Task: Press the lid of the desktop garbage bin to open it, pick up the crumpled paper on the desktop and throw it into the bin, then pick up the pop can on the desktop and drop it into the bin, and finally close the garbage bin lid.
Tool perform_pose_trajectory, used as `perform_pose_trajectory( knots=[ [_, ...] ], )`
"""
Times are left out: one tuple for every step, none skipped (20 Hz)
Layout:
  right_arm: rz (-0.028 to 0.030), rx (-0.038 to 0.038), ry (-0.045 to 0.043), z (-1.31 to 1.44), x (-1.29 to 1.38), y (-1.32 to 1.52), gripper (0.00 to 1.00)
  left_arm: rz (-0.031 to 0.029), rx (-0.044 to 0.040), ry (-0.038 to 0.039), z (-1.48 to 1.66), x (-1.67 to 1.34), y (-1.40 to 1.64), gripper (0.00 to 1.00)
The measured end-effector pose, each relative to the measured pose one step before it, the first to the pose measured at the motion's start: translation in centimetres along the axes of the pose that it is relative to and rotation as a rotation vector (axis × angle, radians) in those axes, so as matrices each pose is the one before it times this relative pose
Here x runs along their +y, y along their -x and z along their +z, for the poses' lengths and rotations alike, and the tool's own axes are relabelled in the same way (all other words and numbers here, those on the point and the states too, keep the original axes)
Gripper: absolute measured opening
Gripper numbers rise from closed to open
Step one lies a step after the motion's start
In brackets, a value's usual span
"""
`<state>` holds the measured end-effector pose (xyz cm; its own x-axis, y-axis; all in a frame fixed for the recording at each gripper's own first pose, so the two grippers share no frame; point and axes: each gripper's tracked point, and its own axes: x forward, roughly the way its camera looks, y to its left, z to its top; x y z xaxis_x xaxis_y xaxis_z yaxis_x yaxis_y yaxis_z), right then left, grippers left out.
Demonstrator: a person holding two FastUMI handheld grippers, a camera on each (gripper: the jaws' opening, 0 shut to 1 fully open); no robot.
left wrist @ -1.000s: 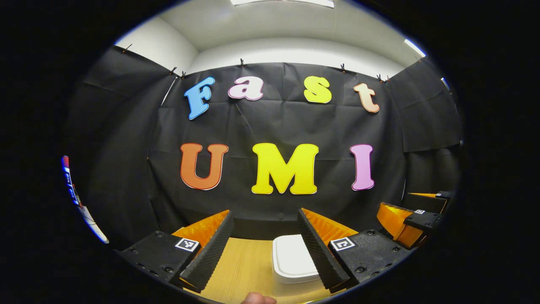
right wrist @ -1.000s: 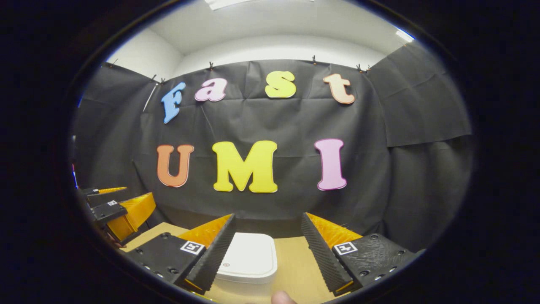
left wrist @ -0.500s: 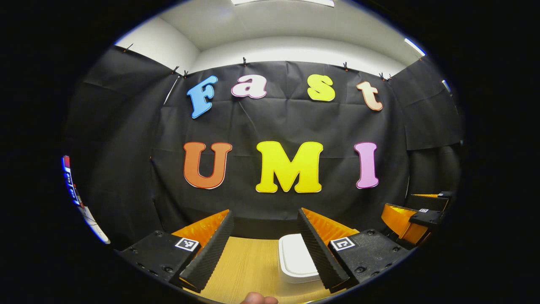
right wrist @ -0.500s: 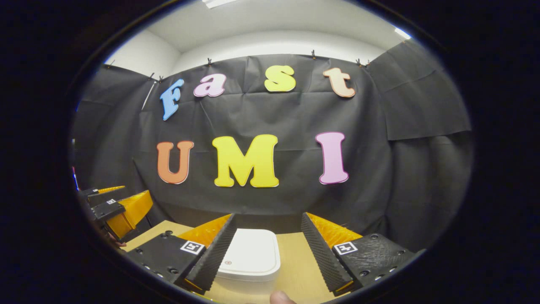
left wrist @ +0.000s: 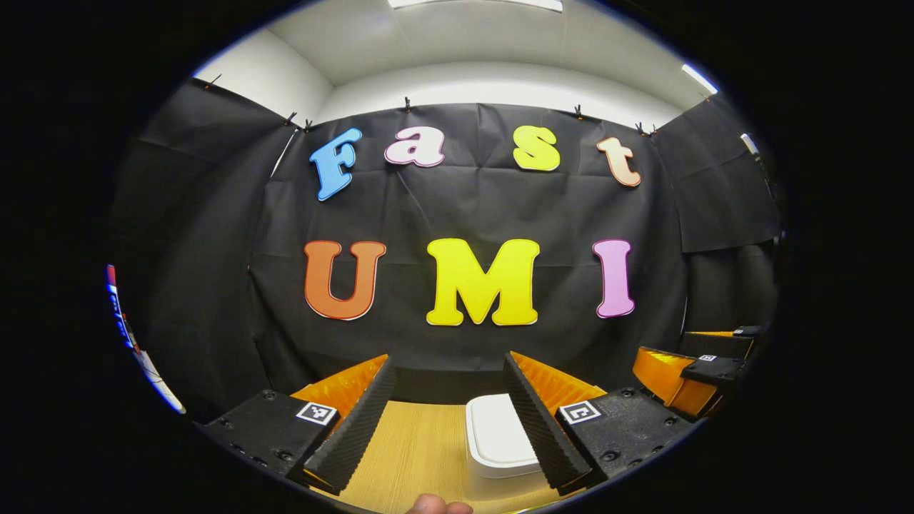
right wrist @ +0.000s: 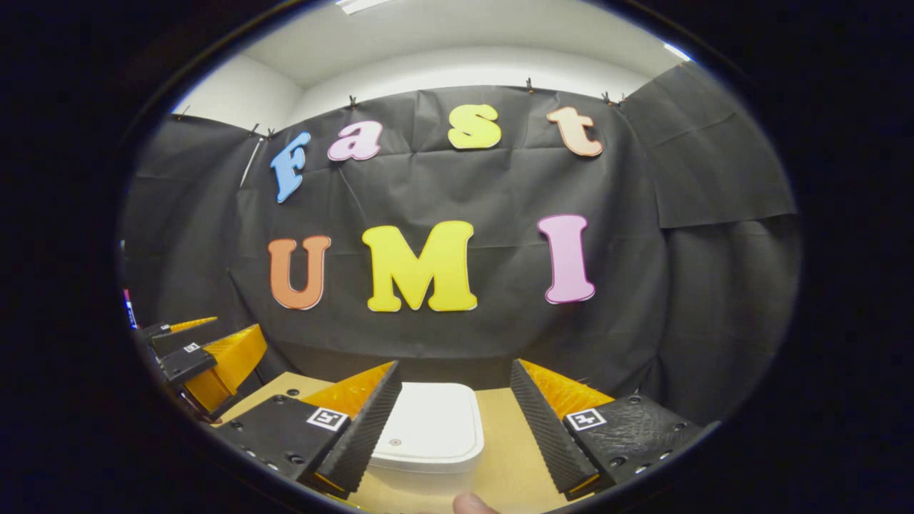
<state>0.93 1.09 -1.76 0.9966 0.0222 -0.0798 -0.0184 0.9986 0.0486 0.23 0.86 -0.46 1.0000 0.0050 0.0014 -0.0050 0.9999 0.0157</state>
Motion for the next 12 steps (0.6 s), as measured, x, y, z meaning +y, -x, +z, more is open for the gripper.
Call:
perform_pose_trajectory(
  knots=[
    [0.01143, 0.00125, 0.00456, -0.125, 0.255, 0.096, 0.94, -0.00105, -0.00825, -0.00302, 0.048, 0.052, 0.248, 0.97],
    [-0.00298, 0.00474, 0.01013, -0.211, -0.042, 0.004, 0.94, -0.00116, -0.00286, -0.00244, -0.044, 0.046, 0.087, 0.97],
    [0.00169, 0.01025, 0.0031, -0.316, -0.038, 0.084, 0.94, -0.0021, 0.00464, -0.00241, -0.133, 0.023, 0.056, 0.97],
    [0.00511, 0.00604, 0.00093, -0.292, 0.26, 0.053, 0.94, -0.00423, 0.00697, -0.00108, -0.232, -0.008, -0.094, 0.97],
    [0.0009, 0.00644, 0.00263, -0.165, -0.03, 0.114, 0.95, 0.00128, 0.00181, 0.00033, -0.171, 0.077, -0.021, 0.97],
    [0.00036, 0.00905, -0.00269, -0.244, 0.004, -0.038, 0.95, 0.00355, -0.00112, -0.00054, 0.249, 0.064, 0.1, 0.97],
    [0.00273, 0.01222, -0.00616, -0.197, 0.15, -0.129, 0.95, 0.00372, -0.00485, -0.00102, 0.082, 0.097, 0.239, 0.97],
    [0.00316, 0.00804, -0.00047, -0.227, 0.177, 0.033, 0.95, 0.00299, -0.01254, 0.00012, 0.311, 0.224, 0.178, 0.97],
    [0.00475, 0.00217, 0.00086, -0.094, 0.179, -0.156, 0.95, 0.00115, -0.00363, -0.00103, 0.026, -0.034, 0.245, 0.97],
    [0.0046, 0.01274, -0.00603, -0.531, 0.2, -0.222, 0.95, 0.00389, 0.00731, -0.00428, -0.178, 0.151, 0.044, 0.97],
    [0.00696, 0.02225, -0.0045, -0.557, 0.246, -0.368, 0.95, 0.00002, 0.01085, -0.00435, -0.337, 0.025, -0.129, 0.96],
    [0.0, 0.02122, 0.00126, -0.703, 0.065, -0.457, 0.95, 0.00074, 0.00657, -0.00217, -0.169, -0.016, -0.085, 0.97]
  ],
)
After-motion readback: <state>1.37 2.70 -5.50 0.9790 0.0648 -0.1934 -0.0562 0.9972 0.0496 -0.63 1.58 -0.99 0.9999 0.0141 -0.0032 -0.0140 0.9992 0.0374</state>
